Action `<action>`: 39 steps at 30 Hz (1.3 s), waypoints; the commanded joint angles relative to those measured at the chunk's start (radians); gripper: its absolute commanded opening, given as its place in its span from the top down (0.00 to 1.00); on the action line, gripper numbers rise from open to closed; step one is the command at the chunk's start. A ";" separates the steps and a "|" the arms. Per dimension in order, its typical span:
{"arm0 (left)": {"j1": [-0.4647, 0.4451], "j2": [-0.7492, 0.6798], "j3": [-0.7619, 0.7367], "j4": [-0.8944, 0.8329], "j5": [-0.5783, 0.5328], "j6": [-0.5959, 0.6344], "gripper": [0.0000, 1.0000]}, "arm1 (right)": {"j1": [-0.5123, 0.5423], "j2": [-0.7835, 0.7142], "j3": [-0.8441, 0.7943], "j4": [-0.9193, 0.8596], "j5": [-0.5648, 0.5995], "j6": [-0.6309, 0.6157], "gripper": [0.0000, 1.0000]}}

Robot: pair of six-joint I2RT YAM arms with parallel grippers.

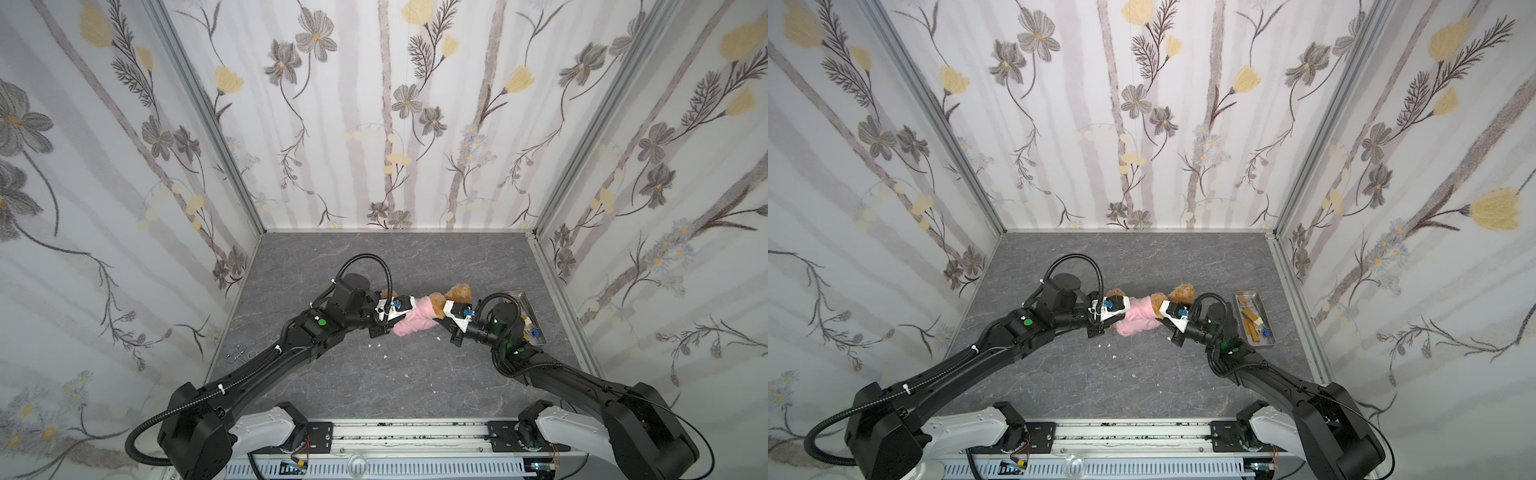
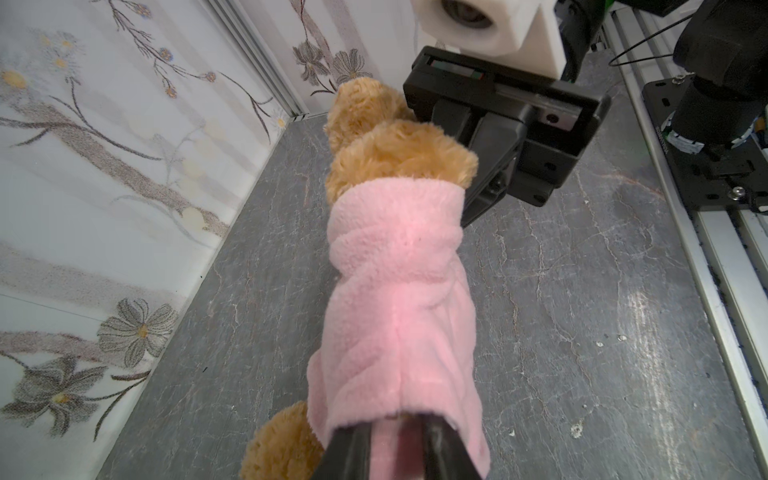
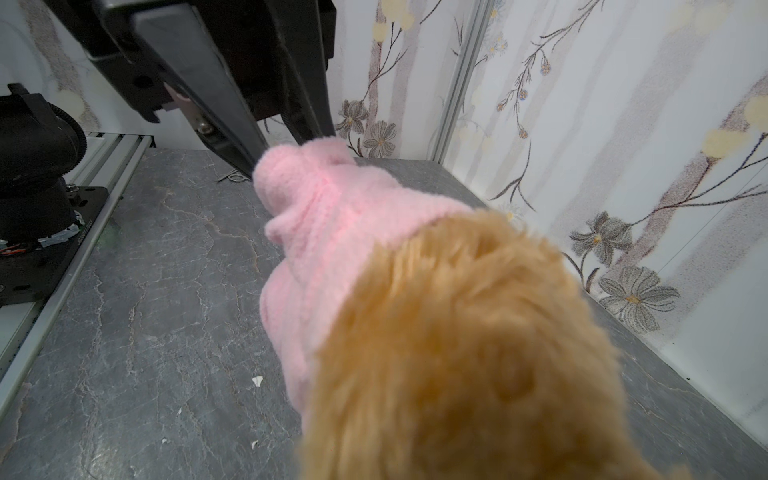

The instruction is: Dress the teddy bear

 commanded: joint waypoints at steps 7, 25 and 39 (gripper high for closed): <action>-0.002 0.088 0.045 0.048 0.071 0.008 0.71 | 0.023 0.017 0.013 0.074 -0.021 0.016 1.00; -0.001 0.148 -0.061 0.328 0.186 -0.152 1.00 | 0.030 0.061 -0.046 0.339 0.018 0.184 1.00; 0.072 -0.034 -0.155 0.497 0.211 -0.299 1.00 | -0.001 -0.031 -0.176 0.548 0.247 0.476 1.00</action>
